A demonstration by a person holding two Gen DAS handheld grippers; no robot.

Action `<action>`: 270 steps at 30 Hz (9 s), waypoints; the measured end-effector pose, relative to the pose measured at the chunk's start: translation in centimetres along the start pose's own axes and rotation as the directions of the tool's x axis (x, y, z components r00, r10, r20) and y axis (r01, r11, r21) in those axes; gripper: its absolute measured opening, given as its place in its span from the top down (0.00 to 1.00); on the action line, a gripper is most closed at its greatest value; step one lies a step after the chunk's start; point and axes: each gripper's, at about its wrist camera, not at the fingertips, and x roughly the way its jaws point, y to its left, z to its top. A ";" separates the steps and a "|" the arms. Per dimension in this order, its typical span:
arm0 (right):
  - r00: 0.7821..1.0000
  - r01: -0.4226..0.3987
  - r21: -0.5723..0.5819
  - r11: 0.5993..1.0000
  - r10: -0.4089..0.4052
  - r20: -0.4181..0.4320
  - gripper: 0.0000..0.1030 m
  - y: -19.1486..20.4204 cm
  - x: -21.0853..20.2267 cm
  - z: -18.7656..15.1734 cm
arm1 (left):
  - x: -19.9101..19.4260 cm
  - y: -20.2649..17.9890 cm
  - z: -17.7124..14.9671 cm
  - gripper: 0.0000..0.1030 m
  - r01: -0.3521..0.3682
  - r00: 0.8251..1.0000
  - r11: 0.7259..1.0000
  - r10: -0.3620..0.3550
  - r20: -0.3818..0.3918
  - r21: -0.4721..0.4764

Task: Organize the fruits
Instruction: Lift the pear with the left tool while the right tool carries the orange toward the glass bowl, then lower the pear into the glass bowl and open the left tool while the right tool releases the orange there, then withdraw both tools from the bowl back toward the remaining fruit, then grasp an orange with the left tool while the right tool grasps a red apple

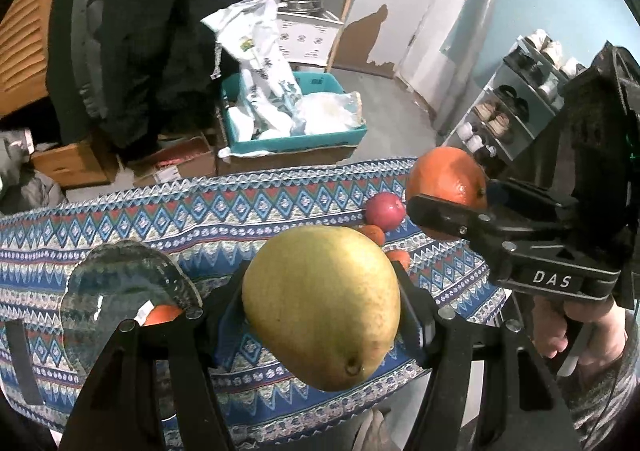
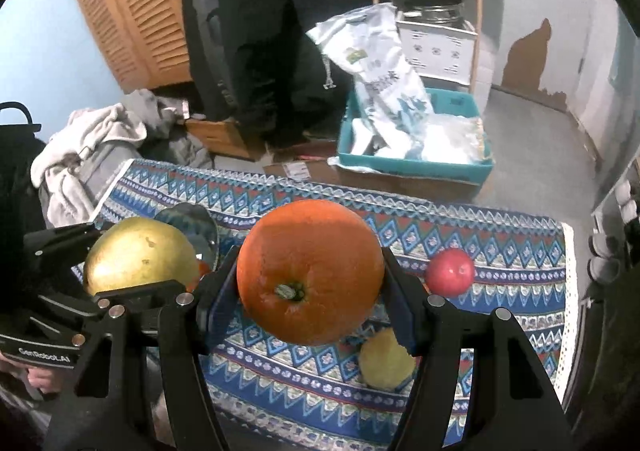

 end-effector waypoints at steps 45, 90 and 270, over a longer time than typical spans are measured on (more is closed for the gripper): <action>0.956 -0.231 -0.172 0.958 0.191 -0.222 0.36 17.1 14.1 4.4 | -0.2 21.1 -6.4 0.35 -0.195 0.981 0.926 0.180 -0.076 -0.322; 0.880 -0.221 -0.158 0.962 0.127 -0.457 0.36 20.3 27.1 -0.5 | 5.5 28.3 -10.9 0.39 -0.298 0.950 0.840 0.218 -0.222 -0.453; 0.890 0.204 0.286 0.936 -0.055 -0.453 0.25 -21.9 20.0 -5.0 | 27.1 -2.7 6.2 0.20 -0.036 0.936 0.995 0.068 -0.346 0.097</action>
